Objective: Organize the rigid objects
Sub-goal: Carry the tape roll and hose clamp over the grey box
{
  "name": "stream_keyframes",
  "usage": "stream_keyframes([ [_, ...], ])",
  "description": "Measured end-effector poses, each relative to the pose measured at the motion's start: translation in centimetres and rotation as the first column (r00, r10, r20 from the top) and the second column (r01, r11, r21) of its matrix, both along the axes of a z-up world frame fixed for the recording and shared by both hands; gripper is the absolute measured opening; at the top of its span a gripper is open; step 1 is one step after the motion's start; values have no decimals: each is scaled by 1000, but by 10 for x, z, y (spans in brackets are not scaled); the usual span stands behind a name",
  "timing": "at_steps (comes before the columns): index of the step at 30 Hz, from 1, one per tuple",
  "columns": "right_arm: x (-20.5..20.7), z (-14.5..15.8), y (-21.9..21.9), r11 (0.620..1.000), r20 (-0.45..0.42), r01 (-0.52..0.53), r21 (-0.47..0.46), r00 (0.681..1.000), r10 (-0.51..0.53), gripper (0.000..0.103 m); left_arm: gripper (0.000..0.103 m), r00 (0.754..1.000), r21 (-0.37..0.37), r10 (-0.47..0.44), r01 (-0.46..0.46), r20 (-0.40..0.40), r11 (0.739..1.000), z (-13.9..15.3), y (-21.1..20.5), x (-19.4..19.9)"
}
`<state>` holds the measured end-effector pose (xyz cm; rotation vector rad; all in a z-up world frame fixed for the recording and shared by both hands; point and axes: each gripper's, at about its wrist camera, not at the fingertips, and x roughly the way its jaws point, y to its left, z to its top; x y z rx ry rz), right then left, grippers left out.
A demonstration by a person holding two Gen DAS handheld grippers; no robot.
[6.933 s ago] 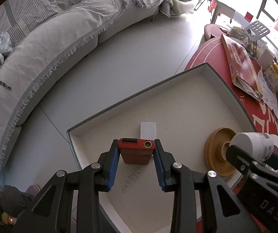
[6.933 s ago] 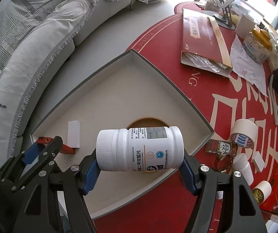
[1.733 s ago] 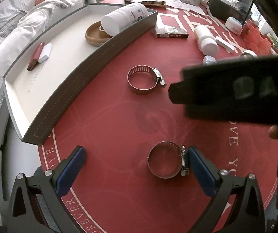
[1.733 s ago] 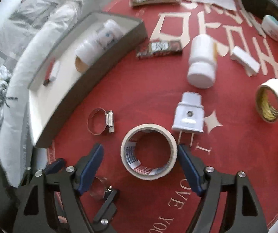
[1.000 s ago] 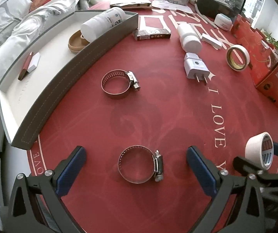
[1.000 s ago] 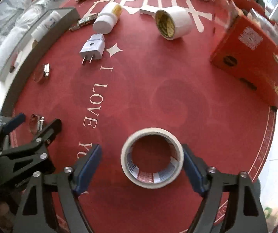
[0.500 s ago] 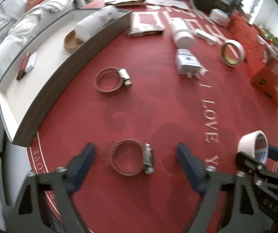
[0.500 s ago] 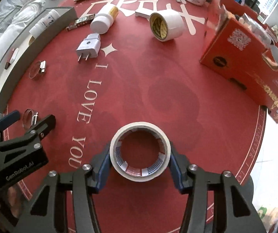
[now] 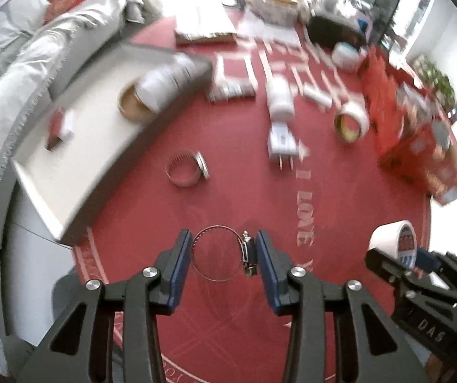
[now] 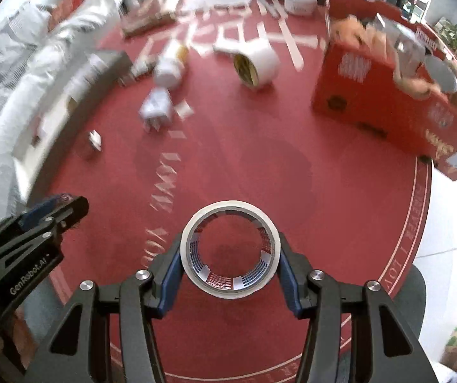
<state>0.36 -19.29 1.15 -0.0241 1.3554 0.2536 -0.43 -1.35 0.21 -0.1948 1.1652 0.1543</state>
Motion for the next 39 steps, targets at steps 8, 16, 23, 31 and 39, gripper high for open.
stream_keyframes([
  [8,29,79,49,992,136,-65,108,989,50,54,44,985,3,91,-92,146,996,94,27,18],
  [16,76,137,121,971,228,-160,175,967,118,54,44,934,40,246,-265,258,963,144,102,36],
  [23,103,143,179,959,239,-224,176,954,179,54,44,912,76,362,-381,192,921,105,153,40],
  [31,107,88,228,952,136,-287,106,953,272,54,44,906,103,418,-422,62,901,39,174,43],
  [39,113,62,251,947,93,-313,71,947,307,54,44,893,95,450,-449,14,889,15,190,44],
])
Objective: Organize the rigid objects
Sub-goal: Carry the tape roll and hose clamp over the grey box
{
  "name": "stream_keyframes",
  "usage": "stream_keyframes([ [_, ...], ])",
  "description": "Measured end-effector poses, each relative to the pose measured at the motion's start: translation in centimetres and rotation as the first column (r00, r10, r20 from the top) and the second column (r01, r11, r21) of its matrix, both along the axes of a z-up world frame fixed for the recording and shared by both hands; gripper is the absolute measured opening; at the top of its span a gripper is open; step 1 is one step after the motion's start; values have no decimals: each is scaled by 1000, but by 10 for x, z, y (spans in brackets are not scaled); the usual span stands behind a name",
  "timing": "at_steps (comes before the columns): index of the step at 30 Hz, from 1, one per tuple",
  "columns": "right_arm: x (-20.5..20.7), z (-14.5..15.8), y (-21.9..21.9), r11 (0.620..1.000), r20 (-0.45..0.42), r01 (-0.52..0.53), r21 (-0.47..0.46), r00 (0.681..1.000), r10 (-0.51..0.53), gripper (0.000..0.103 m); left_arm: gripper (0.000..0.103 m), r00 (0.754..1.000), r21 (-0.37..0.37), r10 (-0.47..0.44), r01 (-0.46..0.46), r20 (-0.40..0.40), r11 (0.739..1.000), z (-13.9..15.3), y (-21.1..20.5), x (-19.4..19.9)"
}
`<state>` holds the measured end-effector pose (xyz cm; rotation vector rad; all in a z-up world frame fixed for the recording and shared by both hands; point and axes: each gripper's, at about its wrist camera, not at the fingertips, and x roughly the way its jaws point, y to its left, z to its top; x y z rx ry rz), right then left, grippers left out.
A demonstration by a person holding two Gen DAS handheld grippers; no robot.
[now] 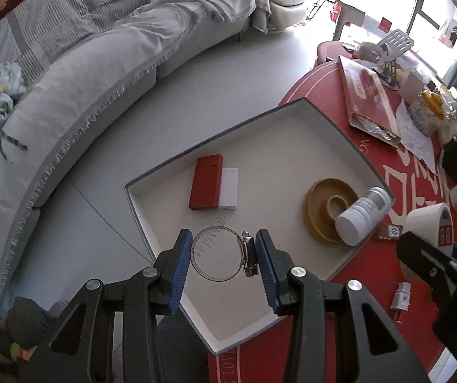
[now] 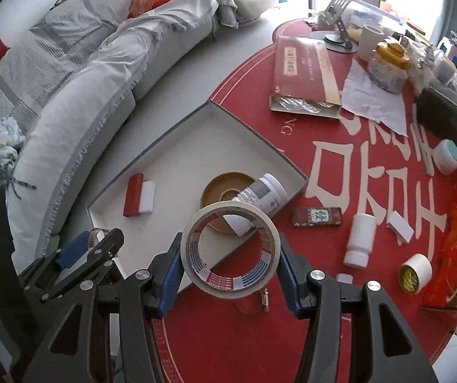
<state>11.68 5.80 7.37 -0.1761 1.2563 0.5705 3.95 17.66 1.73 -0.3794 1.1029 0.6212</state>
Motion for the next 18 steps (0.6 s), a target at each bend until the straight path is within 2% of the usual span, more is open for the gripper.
stream_keyframes([
  [18,11,-20,32,998,-8,-43,-37,999,43,55,44,999,-19,19,-19,-30,1000,-19,20,11],
])
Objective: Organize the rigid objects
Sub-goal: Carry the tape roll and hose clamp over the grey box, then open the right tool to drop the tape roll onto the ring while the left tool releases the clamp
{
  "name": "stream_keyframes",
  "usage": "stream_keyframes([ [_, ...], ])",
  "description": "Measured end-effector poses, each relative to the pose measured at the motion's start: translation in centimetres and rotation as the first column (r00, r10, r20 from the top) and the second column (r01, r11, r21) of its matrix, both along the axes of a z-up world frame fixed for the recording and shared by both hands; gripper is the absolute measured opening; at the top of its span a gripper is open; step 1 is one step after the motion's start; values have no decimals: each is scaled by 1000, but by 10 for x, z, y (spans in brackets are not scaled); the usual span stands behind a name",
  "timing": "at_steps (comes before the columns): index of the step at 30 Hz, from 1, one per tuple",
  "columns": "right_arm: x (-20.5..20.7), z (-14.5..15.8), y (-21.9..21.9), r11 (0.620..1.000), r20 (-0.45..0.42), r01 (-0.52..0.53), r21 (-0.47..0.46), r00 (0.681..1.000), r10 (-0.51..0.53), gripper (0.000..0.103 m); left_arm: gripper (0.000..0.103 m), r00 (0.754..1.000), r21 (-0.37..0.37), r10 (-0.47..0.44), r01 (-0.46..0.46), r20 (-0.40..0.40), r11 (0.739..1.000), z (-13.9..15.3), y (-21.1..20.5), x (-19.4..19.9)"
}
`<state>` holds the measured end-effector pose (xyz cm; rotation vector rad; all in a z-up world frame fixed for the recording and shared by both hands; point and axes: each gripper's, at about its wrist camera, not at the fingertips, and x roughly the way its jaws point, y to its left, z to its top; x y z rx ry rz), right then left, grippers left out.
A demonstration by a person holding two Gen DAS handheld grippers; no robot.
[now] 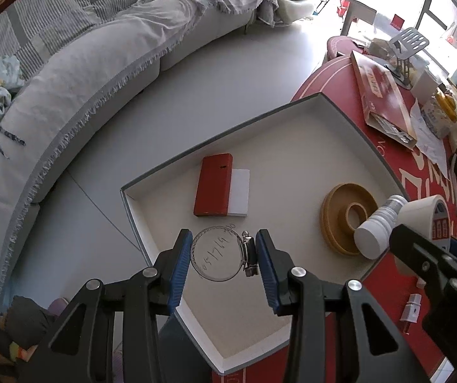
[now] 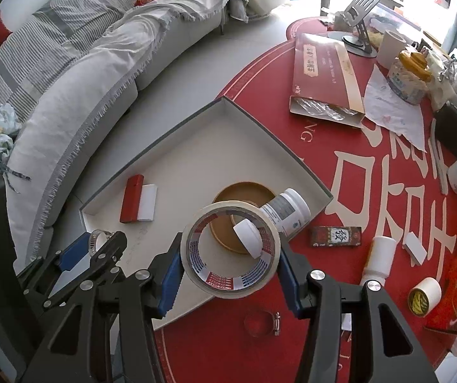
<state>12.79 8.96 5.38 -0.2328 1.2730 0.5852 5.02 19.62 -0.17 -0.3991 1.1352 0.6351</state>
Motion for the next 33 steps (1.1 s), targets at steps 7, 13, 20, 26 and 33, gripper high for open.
stream_keyframes([
  [7,7,-12,7,1000,-19,8,18,1000,-7,55,44,1000,-23,24,-24,4,999,-7,12,-1],
  [13,10,-23,19,1000,-31,2,7,1000,-2,55,44,1000,-19,23,-23,-15,1000,-16,15,1],
  [20,15,-32,30,1000,-17,-20,-12,1000,19,55,44,999,-27,11,-11,-35,1000,-26,15,10],
  [26,22,-44,39,998,-12,-43,-43,999,43,55,45,1000,-52,-15,14,-26,999,-32,19,22],
  [33,23,-44,40,998,17,-56,-30,998,56,92,88,1000,20,-28,28,-4,999,-25,12,20],
])
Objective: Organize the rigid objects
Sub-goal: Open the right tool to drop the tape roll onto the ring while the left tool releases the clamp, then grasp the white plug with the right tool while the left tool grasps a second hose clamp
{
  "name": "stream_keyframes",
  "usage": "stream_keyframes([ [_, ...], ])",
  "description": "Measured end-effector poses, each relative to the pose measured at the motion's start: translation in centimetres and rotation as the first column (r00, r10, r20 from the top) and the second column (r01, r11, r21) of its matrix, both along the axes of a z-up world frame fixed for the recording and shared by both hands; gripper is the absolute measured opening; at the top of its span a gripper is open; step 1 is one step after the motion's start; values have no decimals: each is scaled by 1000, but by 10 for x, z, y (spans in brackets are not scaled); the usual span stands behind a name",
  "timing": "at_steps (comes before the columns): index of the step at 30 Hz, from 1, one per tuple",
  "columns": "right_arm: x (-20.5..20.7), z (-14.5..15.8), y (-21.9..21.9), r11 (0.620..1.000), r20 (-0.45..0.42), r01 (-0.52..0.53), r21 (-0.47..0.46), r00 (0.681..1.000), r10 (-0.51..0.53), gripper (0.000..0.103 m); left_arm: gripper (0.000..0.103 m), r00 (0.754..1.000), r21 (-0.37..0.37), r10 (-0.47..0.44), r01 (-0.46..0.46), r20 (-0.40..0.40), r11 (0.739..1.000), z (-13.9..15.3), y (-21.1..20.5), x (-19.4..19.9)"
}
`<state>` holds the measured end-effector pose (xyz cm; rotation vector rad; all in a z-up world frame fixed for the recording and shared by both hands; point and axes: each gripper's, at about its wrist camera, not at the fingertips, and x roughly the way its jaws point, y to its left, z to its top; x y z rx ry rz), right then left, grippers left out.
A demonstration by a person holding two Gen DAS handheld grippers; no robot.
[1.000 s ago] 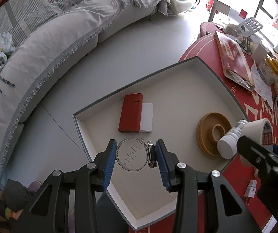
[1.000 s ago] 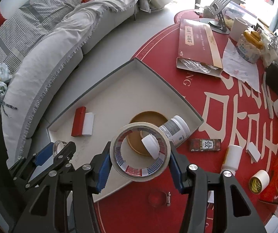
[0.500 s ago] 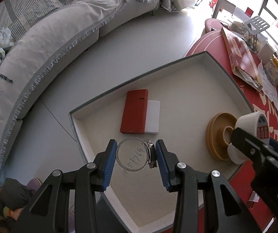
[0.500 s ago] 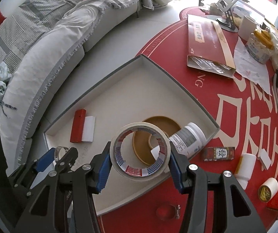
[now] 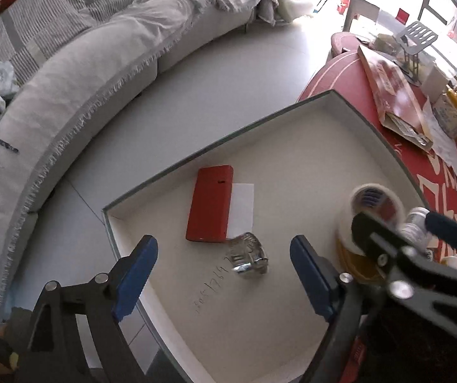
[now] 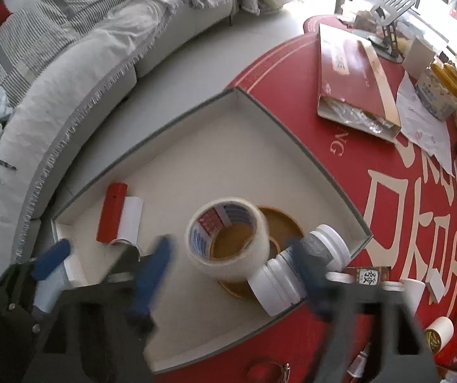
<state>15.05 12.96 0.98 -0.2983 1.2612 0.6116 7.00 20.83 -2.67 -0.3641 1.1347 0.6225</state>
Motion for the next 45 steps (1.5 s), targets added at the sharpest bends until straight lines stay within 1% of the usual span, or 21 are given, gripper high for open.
stream_keyframes([
  [1,-1,4,-2,1000,20,0,13,1000,-1,92,91,1000,-8,-4,4,-5,1000,-1,-1,0],
  [2,-2,8,-4,1000,35,-2,13,999,1,92,97,1000,-14,-10,9,-13,1000,-2,-2,1],
  [4,-3,10,-5,1000,44,-1,-5,999,2,92,103,1000,-11,-20,19,-12,1000,-2,-5,0],
  [8,-7,14,-14,1000,18,21,3,1000,-21,92,103,1000,-23,-31,30,-7,999,1,-11,-3],
  [11,-8,15,-18,999,5,35,3,999,-35,93,103,999,-15,-34,34,-17,999,2,-16,-3],
  [12,-9,16,-19,999,1,37,3,999,-37,103,103,999,-16,-33,33,-17,999,2,-16,-4],
  [17,-13,23,-26,999,-2,50,21,999,-50,103,103,1000,-23,-25,25,-5,999,9,-17,-8],
  [21,-19,27,-28,999,2,43,24,999,-44,103,103,999,-7,-35,35,-9,999,13,-22,-10],
  [30,-26,32,-37,998,-8,62,26,998,-62,103,103,998,-2,-54,54,-19,999,19,-32,-15],
  [32,-28,32,-44,996,-23,82,33,996,-81,103,103,997,-5,-70,70,-18,998,20,-38,-18],
  [35,-34,27,-57,994,-68,103,42,993,-100,103,103,994,-4,-107,106,-28,994,20,-53,-21],
  [38,-42,22,-75,990,-85,136,32,988,-133,103,103,987,-3,-155,155,-48,988,16,-72,-24],
  [40,-47,19,-88,987,-101,160,29,982,-157,103,103,981,-20,-187,186,-54,982,13,-85,-26],
  [43,-53,17,-112,978,-143,203,46,970,-195,103,103,972,-17,-227,226,-58,974,13,-104,-31],
  [45,-57,16,-130,971,-153,234,53,963,-224,103,103,964,-20,-259,258,-58,966,13,-118,-34],
])
